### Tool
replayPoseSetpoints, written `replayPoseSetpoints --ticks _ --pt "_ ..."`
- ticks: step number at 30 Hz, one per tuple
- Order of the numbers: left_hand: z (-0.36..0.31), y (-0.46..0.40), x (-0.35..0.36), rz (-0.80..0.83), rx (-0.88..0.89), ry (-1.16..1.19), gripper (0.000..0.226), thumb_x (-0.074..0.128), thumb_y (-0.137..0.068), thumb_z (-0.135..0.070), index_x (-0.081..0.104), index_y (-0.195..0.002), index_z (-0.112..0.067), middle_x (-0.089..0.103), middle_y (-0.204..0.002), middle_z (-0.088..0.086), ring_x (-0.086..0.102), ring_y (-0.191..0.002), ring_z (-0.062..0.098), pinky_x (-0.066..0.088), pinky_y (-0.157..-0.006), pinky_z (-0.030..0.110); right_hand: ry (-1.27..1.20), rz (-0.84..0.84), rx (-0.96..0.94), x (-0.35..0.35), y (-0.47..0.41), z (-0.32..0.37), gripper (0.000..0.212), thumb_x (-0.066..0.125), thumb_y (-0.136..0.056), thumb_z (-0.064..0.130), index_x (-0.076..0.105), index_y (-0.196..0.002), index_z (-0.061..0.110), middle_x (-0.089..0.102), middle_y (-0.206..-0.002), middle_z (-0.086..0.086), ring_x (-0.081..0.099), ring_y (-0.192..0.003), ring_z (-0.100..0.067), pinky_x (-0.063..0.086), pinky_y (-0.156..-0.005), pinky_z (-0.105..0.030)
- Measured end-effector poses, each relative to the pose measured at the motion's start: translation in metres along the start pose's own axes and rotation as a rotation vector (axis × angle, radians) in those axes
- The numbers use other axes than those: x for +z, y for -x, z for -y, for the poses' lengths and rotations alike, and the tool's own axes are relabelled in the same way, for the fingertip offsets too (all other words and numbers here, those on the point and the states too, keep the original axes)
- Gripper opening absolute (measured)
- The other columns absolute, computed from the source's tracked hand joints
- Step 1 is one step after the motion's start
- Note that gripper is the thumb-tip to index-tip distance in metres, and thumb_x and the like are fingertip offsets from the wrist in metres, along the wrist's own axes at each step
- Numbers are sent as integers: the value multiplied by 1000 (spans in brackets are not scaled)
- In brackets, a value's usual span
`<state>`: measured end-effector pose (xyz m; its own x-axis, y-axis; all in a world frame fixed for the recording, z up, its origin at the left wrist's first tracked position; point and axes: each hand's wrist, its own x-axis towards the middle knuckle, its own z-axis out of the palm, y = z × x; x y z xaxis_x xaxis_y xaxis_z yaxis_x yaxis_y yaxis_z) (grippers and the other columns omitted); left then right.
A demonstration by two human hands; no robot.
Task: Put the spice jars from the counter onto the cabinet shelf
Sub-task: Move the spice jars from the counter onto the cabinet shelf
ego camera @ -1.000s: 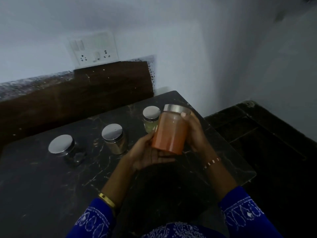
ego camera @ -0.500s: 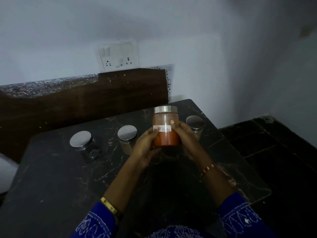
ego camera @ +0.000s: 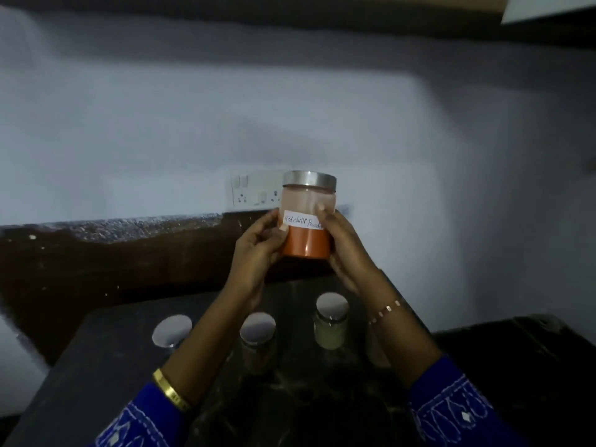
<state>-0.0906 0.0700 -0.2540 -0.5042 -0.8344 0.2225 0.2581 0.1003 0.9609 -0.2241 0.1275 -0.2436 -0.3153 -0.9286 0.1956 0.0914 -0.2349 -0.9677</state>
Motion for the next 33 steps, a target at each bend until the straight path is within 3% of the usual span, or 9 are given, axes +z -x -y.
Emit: replayPoseSetpoints --ticks 4,7,13,19,22,25,27,29,33 --pt "-60 -36 -4 -78 180 -37 41 50 -92 -18 49 -132 -20 57 -126 9 57 -114 25 54 -87 36 59 80 -167 22 -41 55 60 60 -78 37 39 -132 21 54 -129 -5 57 -115 -21 51 -95 -37" --pt "-107 -59 -5 -115 337 -106 41 50 -92 -21 48 -132 -22 56 -127 7 55 -116 24 52 -90 33 126 126 -288 36 -70 100 62 59 -73 35 37 -131 25 52 -130 -3 54 -118 -23 49 -99 -42" --pt "-193 -98 1 -123 586 -152 39 49 -93 -21 46 -133 -20 54 -128 5 53 -117 20 51 -91 31 168 100 -530 61 -114 189 71 62 -70 37 36 -134 17 54 -129 -7 57 -112 -22 52 -93 -37" --pt "-263 -150 16 -251 811 -318 40 52 -93 -24 48 -132 -16 58 -109 6 58 -96 15 50 -81 24 164 9 -645 69 -158 261 70 68 -69 40 39 -128 15 60 -122 -6 62 -108 -22 52 -91 -37" --pt "-286 -176 19 -252 841 -458 38 49 -94 -22 48 -131 -17 58 -112 13 57 -103 21 49 -84 29 200 -15 -660 64 -181 281 61 70 -81 29 35 -127 10 58 -119 -7 60 -109 -22 51 -91 -37" --pt "-291 -198 20 -250 821 -600 38 48 -94 -18 45 -132 -15 56 -106 4 55 -94 15 46 -74 18 288 -19 -638 57 -205 289 60 68 -83 24 35 -129 7 54 -121 -9 58 -111 -23 50 -94 -39" --pt "-288 -212 19 -223 777 -691 40 50 -93 -16 43 -132 -13 60 -115 7 58 -100 17 49 -80 26 359 -25 -625 53 -221 289 56 67 -84 21 38 -130 5 55 -120 -9 58 -109 -24 50 -93 -37" --pt "-284 -225 17 -197 748 -779 44 54 -91 -17 42 -133 -13 59 -123 8 58 -109 20 47 -86 29 390 -25 -613 50 -236 286 53 66 -85 21 42 -130 4 56 -123 -11 59 -111 -26 51 -93 -37" --pt "-289 -244 11 -211 711 -877 44 58 -89 -25 46 -130 -15 62 -120 10 60 -107 21 42 -79 25 509 -34 -604 46 -256 286 56 60 -88 30 37 -134 8 54 -131 -10 56 -115 -26 47 -99 -40"
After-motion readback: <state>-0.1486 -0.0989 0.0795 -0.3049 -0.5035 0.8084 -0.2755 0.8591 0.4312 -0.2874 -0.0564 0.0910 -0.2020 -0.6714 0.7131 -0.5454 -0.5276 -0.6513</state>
